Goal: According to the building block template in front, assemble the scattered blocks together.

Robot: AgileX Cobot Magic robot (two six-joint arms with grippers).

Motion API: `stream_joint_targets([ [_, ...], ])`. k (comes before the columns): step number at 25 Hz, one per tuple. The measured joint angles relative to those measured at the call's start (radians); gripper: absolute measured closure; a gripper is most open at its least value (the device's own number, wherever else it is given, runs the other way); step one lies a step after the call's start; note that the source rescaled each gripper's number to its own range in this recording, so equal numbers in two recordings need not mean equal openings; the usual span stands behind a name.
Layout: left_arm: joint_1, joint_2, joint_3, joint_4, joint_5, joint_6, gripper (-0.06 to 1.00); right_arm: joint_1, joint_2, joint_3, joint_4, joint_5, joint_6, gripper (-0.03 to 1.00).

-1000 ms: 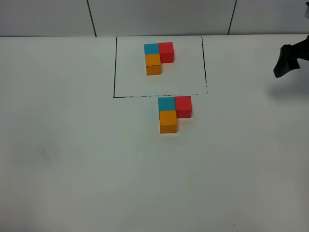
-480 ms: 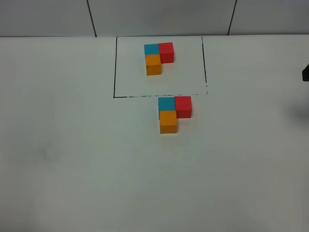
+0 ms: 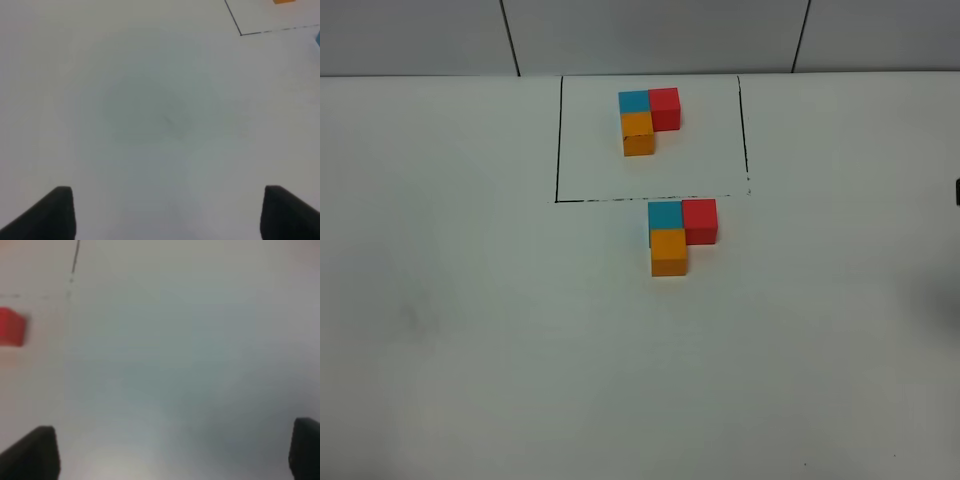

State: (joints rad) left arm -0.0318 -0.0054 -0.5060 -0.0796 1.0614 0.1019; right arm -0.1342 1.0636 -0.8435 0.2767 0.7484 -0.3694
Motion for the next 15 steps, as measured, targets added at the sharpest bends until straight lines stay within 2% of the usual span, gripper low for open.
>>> stream_joint_targets([
  [3, 0.000, 0.000, 0.000, 0.000, 0.000, 0.000, 0.18, 0.009, -0.080, 0.051, -0.005, 0.058, 0.020, 0.11],
  [11, 0.000, 0.000, 0.000, 0.000, 0.000, 0.000, 0.18, 0.009, -0.312, 0.181, -0.033, 0.121, 0.064, 0.11],
  [15, 0.000, 0.000, 0.000, 0.000, 0.000, 0.001, 0.18, 0.009, -0.439, 0.210, -0.063, 0.185, 0.089, 0.11],
])
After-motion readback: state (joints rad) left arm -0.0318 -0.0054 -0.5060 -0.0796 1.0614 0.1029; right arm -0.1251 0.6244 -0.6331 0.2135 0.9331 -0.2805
